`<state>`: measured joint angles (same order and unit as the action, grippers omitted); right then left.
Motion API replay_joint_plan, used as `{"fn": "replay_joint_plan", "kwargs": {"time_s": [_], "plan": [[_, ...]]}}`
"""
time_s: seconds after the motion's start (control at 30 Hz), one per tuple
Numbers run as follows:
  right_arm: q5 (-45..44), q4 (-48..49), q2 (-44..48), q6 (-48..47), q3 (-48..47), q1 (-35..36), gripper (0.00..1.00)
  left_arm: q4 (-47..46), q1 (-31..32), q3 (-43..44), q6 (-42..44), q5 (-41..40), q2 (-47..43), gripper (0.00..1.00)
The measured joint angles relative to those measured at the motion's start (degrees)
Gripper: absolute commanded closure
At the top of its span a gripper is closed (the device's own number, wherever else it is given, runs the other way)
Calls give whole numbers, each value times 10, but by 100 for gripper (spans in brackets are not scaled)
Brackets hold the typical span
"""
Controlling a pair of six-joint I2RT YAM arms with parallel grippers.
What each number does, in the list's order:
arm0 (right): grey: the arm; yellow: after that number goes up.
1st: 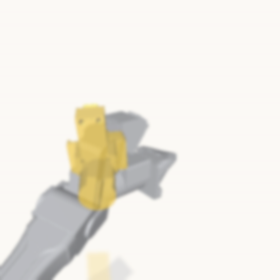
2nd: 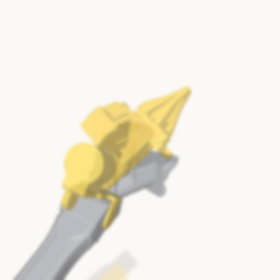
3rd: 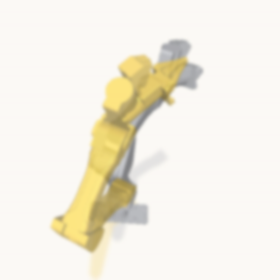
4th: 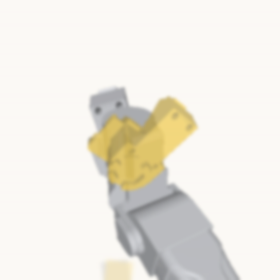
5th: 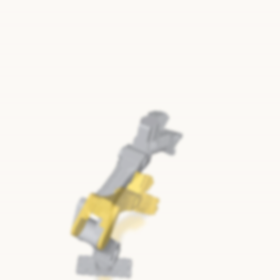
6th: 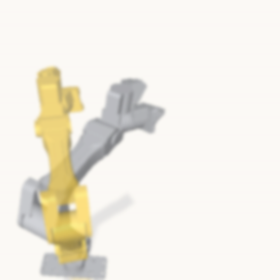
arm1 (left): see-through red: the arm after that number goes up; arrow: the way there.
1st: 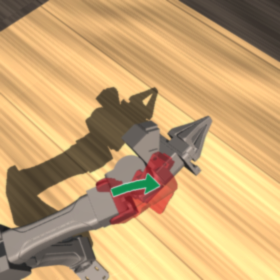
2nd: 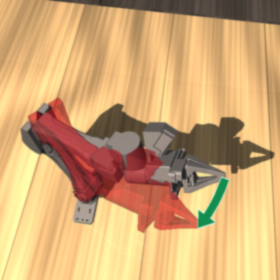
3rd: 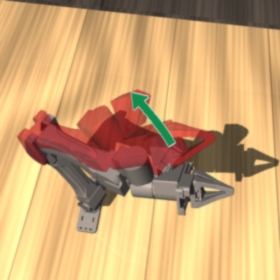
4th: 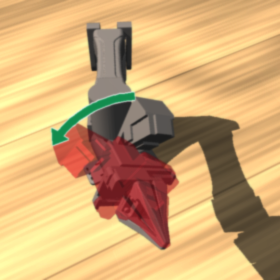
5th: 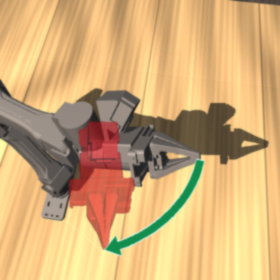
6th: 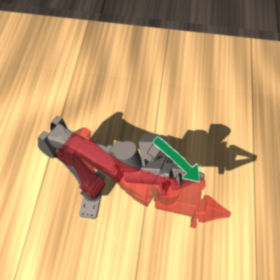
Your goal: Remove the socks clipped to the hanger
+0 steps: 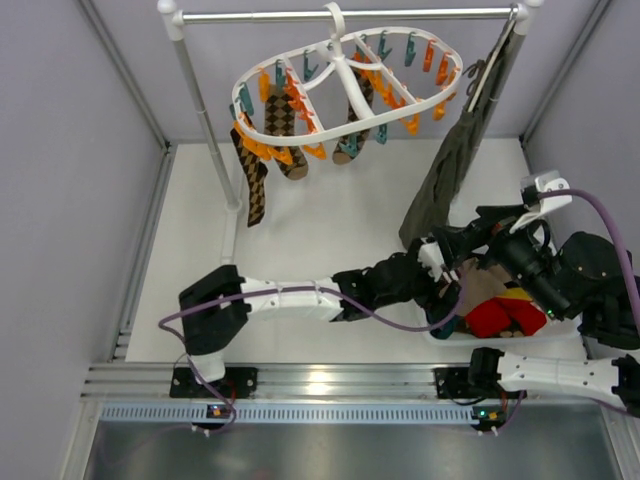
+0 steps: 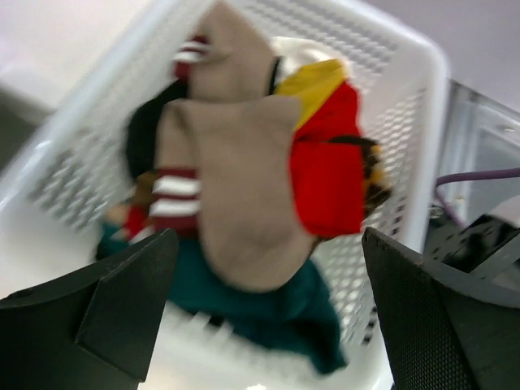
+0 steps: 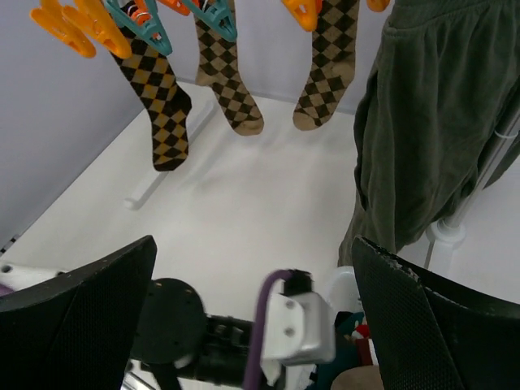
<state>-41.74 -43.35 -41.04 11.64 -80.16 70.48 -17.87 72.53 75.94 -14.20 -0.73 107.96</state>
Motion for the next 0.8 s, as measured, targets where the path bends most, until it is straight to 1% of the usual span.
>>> {"fn": "replay_joint_plan", "kwargs": {"time_s": [0.1,0.27,0.33,0.4,0.47,0.57,0.67,0.8], "plan": [[-10,6,4,2,9,0,1,5,0,-88,8,-77,-91,1],[-16,28,4,0,45,0,1,5,0,-233,9,-264,-261,1],[-17,40,3,0,59,0,0,5,-8,-278,9,-316,-305,1],[-17,56,0,0,68,0,1,12,-32,-320,9,-339,-339,1],[-18,79,-1,-1,79,0,0,15,-80,-357,9,-340,-363,1],[-16,116,3,-7,105,0,1,28,-193,-397,5,-327,-389,2],[-6,139,9,-14,132,0,1,20,-296,-402,9,-317,-394,1],[21,147,8,-20,138,0,1,-33,-398,-400,24,-268,-372,1]]}}
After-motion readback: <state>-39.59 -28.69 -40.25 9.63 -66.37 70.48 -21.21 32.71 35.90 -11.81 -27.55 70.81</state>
